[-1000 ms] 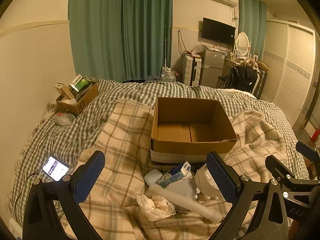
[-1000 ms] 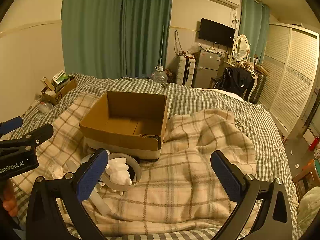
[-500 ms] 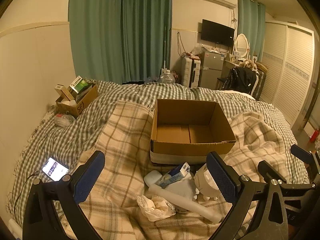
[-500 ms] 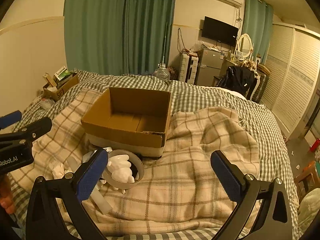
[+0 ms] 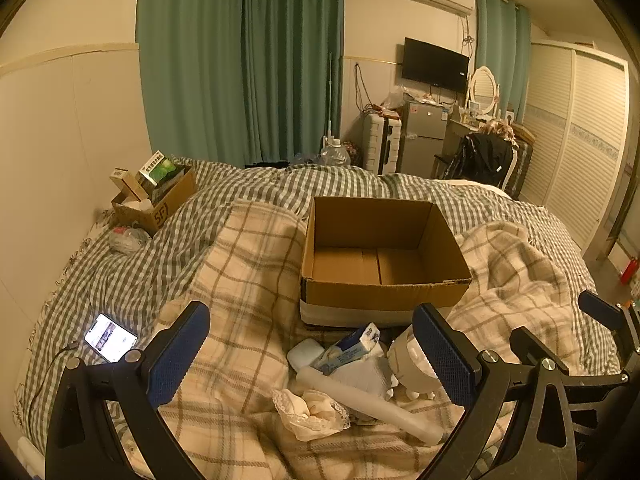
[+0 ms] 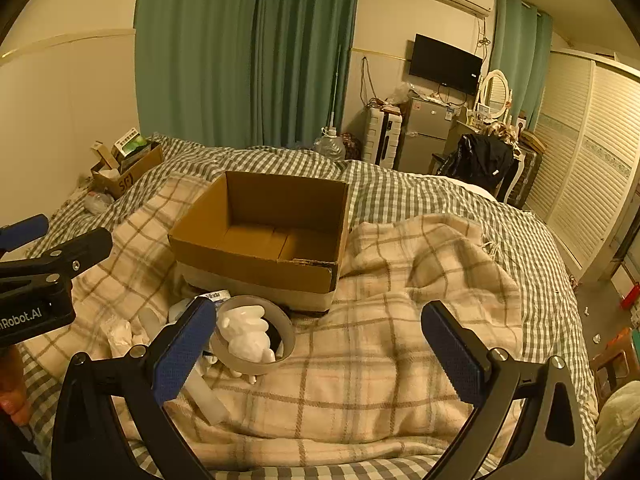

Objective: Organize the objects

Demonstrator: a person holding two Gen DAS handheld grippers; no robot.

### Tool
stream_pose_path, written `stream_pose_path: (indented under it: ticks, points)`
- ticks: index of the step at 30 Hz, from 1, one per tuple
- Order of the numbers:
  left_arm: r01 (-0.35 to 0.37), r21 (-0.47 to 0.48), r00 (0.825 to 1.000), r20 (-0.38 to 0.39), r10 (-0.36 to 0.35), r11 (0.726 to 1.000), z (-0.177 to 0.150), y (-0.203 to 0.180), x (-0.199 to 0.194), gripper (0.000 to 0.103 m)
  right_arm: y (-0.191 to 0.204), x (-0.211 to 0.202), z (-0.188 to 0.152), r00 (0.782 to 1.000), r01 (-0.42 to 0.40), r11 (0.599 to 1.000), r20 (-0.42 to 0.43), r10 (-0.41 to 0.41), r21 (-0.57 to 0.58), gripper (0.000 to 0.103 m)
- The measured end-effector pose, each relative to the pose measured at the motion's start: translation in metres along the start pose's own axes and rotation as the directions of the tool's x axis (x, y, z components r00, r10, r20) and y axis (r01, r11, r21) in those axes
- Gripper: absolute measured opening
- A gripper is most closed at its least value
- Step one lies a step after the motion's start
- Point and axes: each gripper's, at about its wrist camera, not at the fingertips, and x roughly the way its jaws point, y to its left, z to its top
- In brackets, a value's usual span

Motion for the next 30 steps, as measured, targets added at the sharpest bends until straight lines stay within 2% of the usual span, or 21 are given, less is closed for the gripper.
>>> stream_pose_path:
  ticks: [9,30]
  points:
    - [0.032,0.027,0.999,-0.005,-0.032,0.999,0.0001,0.0003,0.0011,0.103,0.0002,0.0017,-0.0011,1.000,-0.008,1.000,-0.008,0.008,0.001,0.103]
    - [0.054,0.055,0.999,-0.007,-0.054,0.997,0.0004,0.0014,0.0054,0.103,0.0039,0.0029,-0.0027,0.999,-0.051,0.999,-0.010,0.051,0.000,0.103]
